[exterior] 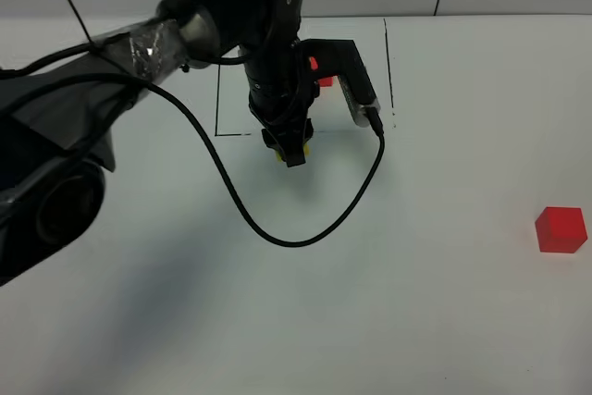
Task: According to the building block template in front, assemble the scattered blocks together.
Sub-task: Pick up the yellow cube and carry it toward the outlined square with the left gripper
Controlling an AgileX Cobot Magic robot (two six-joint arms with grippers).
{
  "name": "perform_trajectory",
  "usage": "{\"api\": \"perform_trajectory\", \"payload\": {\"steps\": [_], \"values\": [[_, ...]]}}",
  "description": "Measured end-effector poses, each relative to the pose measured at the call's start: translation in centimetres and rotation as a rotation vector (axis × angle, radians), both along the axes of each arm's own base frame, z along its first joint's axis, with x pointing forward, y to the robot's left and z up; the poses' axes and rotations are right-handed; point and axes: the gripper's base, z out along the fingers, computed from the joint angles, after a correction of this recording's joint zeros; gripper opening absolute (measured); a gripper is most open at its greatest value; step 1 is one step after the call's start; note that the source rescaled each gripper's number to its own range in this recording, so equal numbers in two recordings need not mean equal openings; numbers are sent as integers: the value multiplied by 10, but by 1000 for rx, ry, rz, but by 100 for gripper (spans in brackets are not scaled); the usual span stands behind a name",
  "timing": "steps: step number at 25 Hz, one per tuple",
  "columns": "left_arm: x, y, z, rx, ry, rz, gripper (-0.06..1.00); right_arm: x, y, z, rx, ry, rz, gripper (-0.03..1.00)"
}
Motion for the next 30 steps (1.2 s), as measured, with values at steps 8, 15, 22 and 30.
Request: {"api": "perform_trajectory", "payload": {"steps": [8, 15, 22, 30], "values": [[9, -7, -26, 22, 21, -149, 1, 0, 0, 0, 0, 0, 0, 66], [10, -8, -46, 42, 53, -165, 1, 0, 0, 0, 0, 0, 0, 66], [10, -8, -55, 50, 67, -189, 1, 0, 0, 0, 0, 0, 0, 66], [10, -9, -55, 41, 71, -214, 1, 0, 0, 0, 0, 0, 0, 66]]}}
